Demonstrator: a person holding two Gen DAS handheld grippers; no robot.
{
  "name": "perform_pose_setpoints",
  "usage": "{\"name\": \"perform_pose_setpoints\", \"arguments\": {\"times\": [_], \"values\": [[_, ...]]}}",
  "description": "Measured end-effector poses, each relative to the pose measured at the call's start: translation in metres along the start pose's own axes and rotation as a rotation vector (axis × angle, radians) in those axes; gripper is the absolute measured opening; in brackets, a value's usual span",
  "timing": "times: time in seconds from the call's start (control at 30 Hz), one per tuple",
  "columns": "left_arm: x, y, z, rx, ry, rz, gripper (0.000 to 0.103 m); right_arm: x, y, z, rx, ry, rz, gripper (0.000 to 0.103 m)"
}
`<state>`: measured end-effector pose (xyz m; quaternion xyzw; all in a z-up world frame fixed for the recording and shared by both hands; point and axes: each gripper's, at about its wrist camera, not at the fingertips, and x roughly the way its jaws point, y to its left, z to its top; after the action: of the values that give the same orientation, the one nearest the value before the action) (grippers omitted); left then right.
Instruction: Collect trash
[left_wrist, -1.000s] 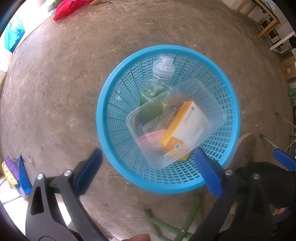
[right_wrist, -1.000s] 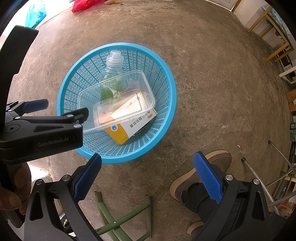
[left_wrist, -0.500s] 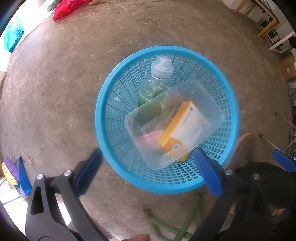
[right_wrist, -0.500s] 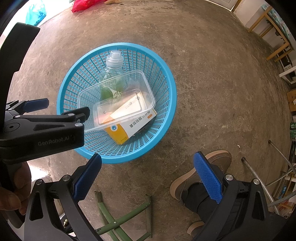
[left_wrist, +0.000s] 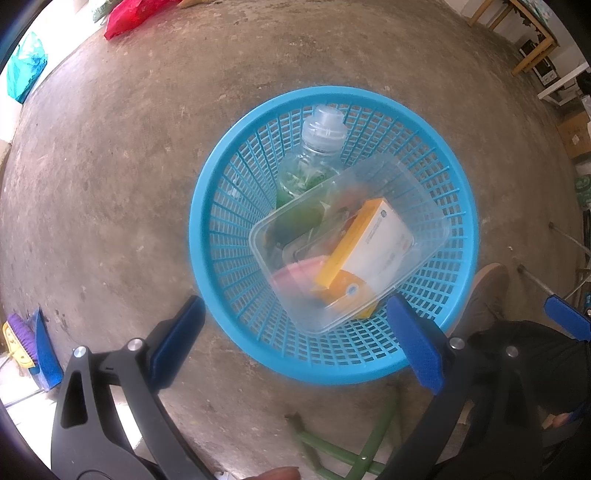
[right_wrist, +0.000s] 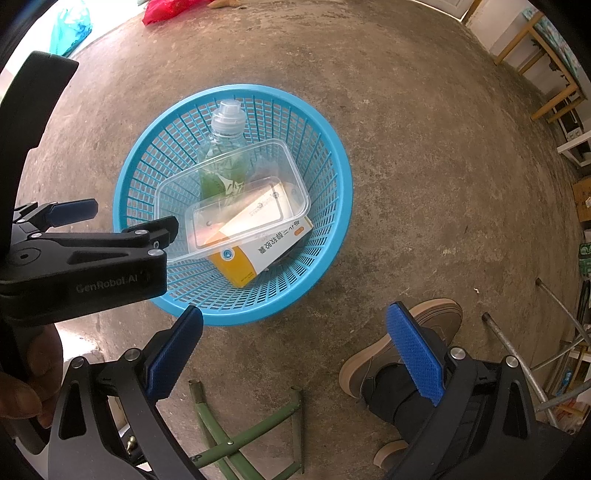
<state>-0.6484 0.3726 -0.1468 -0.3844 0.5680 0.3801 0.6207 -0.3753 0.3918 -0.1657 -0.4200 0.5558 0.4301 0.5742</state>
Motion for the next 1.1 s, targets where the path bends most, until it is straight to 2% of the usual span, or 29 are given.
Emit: {"name": "perform_pose_setpoints", "arguments": {"times": [1.1], "values": [[0.002, 0.0009, -0.0007, 0.006, 0.002, -0.006, 0.095, -0.0001, -0.0005, 0.0, 0.001, 0.0, 0.0, 0.097]]}}
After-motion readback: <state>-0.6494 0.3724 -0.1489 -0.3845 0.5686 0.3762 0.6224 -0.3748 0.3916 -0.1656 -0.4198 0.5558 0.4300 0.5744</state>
